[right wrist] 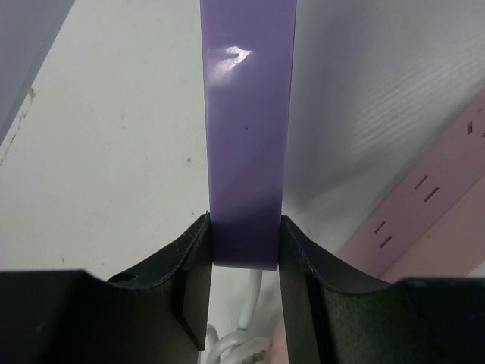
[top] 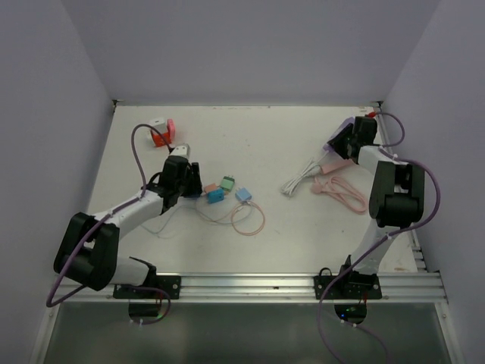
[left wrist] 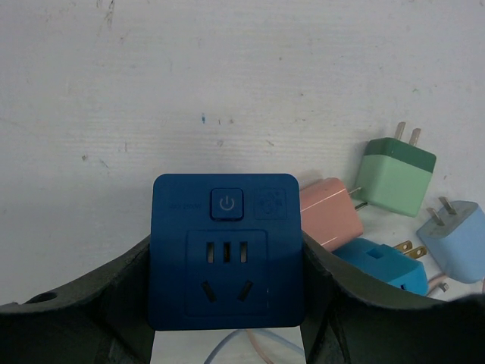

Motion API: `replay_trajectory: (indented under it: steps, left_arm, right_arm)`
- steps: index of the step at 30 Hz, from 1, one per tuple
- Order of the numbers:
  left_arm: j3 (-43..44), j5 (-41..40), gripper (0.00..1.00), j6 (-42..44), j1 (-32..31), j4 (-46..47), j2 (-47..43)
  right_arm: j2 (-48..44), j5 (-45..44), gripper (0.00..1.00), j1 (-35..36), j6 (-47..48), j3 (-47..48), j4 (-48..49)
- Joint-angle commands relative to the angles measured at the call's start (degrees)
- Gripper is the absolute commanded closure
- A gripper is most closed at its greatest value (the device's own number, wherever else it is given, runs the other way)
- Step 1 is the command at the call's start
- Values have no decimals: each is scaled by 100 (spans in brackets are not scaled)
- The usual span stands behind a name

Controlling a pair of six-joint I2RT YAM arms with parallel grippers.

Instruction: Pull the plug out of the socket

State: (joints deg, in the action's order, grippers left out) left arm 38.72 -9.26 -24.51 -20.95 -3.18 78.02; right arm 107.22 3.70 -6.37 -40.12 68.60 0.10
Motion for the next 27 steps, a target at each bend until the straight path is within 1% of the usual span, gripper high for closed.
replay_trajectory:
  steps: [1, 3, 4, 5, 6, 7, 9, 12, 13, 16, 18, 19, 21, 22, 24, 25, 27]
  left_arm:
    - [153, -173, 75, -220, 108, -42, 204]
    - [162, -182, 70, -273, 135, -60, 327]
    - [171, -199, 64, -308, 161, -69, 345]
    - [171, -199, 61, -361, 179, -69, 389]
    - [188, -182, 59, -379, 196, -60, 442]
    - [206, -164, 58, -414, 240, -69, 468]
    - [241, -129, 56, -458, 275, -86, 521]
    - [338, -164, 46, -519, 302, -183, 487]
    - [373, -173, 40, -528, 311, -192, 478]
    - [461, -217, 30, -528, 337, -236, 390]
    - [531, -217, 26, -519, 372, -297, 381]
    - [636, -200, 22, -511, 398, -323, 381]
    - [742, -217, 18, -511, 425, -420, 389]
    - [855, -226, 13, -511, 451, -446, 390]
    - [1057, -243, 9, -511, 478, -552, 407]
    - [1128, -261, 4, -519, 504, -587, 398]
    - [1286, -296, 0, -528, 522, -727, 425]
  right_arm:
    - [194, -169, 100, -171, -137, 286, 561]
    - [299, -116, 100, -189, -102, 303, 544]
    - [308, -98, 96, -198, -67, 321, 474]
    - [308, -89, 93, -198, -31, 356, 439]
    - [308, -81, 89, -198, 30, 356, 412]
    - [308, -72, 81, -207, 65, 365, 342]
    - [291, -54, 76, -207, 153, 417, 219]
    - [177, -212, 62, -207, 206, 374, 8]
    - [72, -247, 53, -207, 215, 339, 8]
    - [-86, -291, 42, -207, 294, 338, -351]
    - [-157, -309, 38, -215, 373, 417, -536]
    - [-201, -326, 34, -207, 425, 452, -694]
    - [-394, -353, 32, -207, 522, 470, -827]
    - [-464, -353, 29, -207, 566, 470, -923]
    - [-684, -353, 27, -198, 671, 461, -1055]
    - [-772, -327, 25, -189, 698, 461, -1195]
    - [-1035, -143, 23, -189, 751, 383, -1310]
